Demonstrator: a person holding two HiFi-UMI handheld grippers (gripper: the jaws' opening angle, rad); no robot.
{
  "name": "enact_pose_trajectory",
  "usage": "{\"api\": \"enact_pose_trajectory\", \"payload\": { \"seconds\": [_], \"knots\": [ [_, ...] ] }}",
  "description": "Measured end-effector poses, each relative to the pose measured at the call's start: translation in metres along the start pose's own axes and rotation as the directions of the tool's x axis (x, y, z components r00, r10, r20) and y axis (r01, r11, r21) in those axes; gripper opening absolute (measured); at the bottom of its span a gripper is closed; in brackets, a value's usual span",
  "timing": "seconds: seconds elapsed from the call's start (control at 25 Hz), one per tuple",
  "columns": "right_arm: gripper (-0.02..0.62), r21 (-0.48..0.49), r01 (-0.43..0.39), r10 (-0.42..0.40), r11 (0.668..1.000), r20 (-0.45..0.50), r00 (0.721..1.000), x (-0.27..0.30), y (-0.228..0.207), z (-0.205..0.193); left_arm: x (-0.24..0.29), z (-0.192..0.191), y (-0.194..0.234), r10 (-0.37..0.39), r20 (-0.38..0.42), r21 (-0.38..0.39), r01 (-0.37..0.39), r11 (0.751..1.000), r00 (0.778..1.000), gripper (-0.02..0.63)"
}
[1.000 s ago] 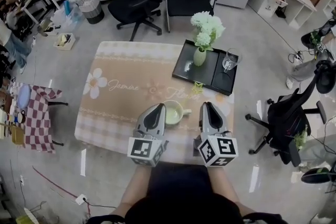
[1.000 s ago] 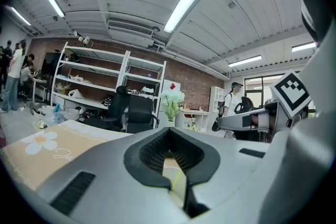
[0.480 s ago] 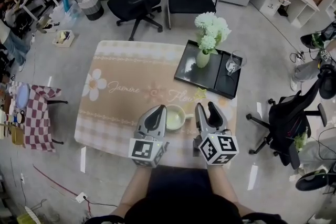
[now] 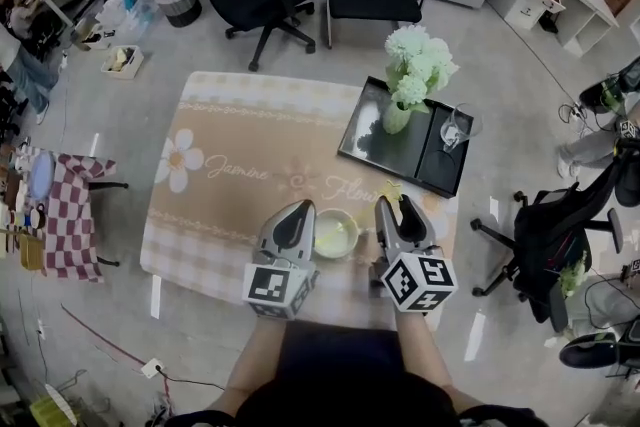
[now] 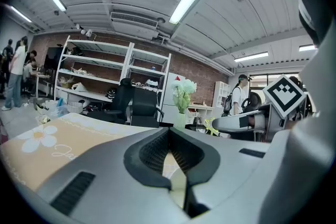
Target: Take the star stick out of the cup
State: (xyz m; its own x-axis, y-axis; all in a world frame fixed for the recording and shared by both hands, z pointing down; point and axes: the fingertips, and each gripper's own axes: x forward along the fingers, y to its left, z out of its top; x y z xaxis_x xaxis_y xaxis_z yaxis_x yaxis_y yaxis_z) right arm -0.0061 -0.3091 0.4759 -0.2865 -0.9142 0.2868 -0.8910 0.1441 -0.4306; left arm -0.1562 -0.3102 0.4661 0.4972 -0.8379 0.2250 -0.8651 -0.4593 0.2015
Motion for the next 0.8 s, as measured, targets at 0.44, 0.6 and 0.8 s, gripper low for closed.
{"api": "enact_pose_trajectory", "payload": {
  "seconds": [0.44, 0.6, 0.8],
  "knots": [
    [0.175, 0.000, -0.024, 0.024, 1.000, -0.029, 0.999, 0.022, 0.002, -0.003, 0.008, -0.008, 0.012, 0.014, -0.024, -0.012, -0.014, 1.000, 1.000, 0.009],
    [0.124, -0.011, -0.017, 0.016, 1.000, -0.031, 0.999, 0.025, 0.001, -0.001, 0.008, -0.012, 0.015, 0.017, -0.033, -0.012, -0.018, 1.000, 0.999, 0.009],
    [0.067, -0.016, 0.001, -0.001, 1.000, -0.004, 1.000, 0.023, -0.001, 0.005, 0.007, -0.010, 0.014, 0.016, -0.031, -0.014, -0.016, 1.000, 0.999, 0.009]
  ]
}}
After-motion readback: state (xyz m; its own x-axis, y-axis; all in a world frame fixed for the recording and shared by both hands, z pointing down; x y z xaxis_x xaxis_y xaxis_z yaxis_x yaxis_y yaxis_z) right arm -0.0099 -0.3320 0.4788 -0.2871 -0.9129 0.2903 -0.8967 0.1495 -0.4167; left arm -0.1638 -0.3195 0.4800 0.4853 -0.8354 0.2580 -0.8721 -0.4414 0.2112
